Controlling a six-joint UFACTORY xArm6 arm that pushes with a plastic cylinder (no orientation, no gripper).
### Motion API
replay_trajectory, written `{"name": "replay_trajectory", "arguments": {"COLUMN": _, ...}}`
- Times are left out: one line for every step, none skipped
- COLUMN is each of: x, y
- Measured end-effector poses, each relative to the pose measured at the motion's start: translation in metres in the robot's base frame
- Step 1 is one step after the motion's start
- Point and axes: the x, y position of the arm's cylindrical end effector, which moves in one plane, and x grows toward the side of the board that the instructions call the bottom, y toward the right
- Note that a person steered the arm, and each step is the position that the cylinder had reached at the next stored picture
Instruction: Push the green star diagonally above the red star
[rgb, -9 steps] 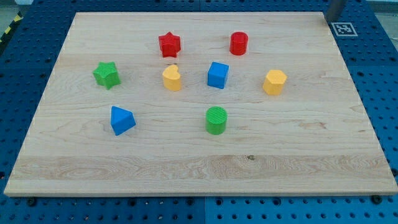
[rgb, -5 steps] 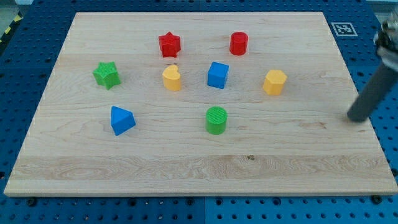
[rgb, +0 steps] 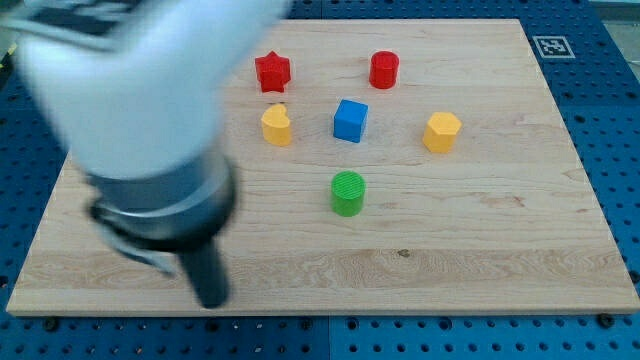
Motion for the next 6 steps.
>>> {"name": "replay_trajectory", "arguments": {"x": -0.057, "y": -0.041}}
{"name": "replay_trajectory", "arguments": {"x": -0.075, "y": -0.046}}
{"name": "replay_trajectory", "arguments": {"x": -0.087, "y": -0.059}}
{"name": "replay_trajectory", "arguments": {"x": -0.128, "y": -0.064}}
{"name": "replay_trajectory", "arguments": {"x": -0.137, "y": -0.064}}
{"name": "replay_trajectory", "arguments": {"x": -0.160, "y": -0.065}}
